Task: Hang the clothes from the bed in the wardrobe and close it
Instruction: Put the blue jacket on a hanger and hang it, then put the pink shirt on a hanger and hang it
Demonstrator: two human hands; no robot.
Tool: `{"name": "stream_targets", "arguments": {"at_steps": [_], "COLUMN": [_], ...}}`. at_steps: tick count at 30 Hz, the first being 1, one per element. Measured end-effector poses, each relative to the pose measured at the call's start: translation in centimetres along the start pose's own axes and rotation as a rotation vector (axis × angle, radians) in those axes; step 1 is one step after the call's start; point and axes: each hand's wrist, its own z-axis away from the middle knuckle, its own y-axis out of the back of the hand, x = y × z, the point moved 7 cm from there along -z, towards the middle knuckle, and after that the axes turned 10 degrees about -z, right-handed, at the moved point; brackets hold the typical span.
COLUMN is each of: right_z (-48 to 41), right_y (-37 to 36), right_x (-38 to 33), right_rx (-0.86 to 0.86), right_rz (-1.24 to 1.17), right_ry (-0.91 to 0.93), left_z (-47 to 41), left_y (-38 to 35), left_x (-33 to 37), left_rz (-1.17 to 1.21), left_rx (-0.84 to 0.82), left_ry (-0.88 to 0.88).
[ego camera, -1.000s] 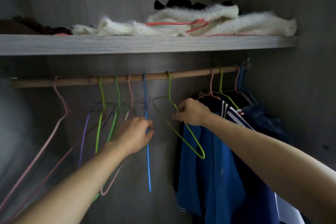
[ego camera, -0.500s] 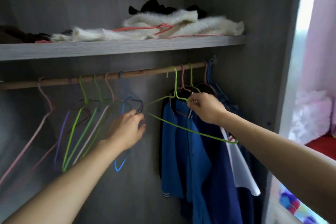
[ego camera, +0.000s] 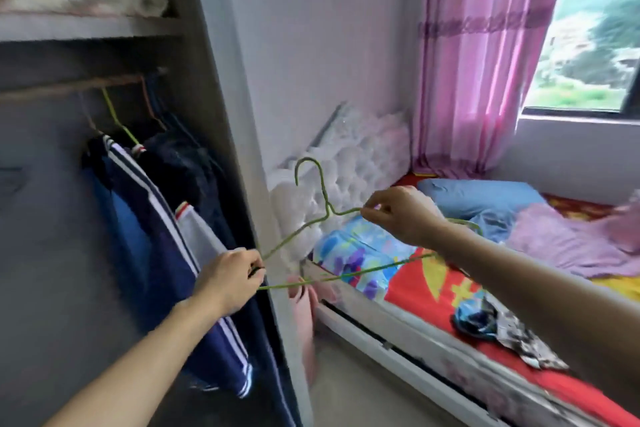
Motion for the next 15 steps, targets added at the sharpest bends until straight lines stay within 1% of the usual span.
{"name": "stream_targets", "arguments": {"at_steps": [3,9,15], "right_z": [3.8,10.7,15.5], "right_y": [4.2,10.8,15.0], "right_x": [8.7,24.6,37.9], "right_rx": [0.045,0.166,0.267], "right_rz": [0.058,0.059,0.121], "right_ry": [-0.149,-0.46,-0.694], "left_z": [-2.2,-6.1,-12.1], "left_y": [-2.8,-8.2,-14.7], "left_x": [8.1,22.7,34.9], "left_rz": [0.039,0.081,0.127], "left_rx": [-0.059,-0.177,-0.286], "left_ry": [-0.099,-0.332,-0.495]}}
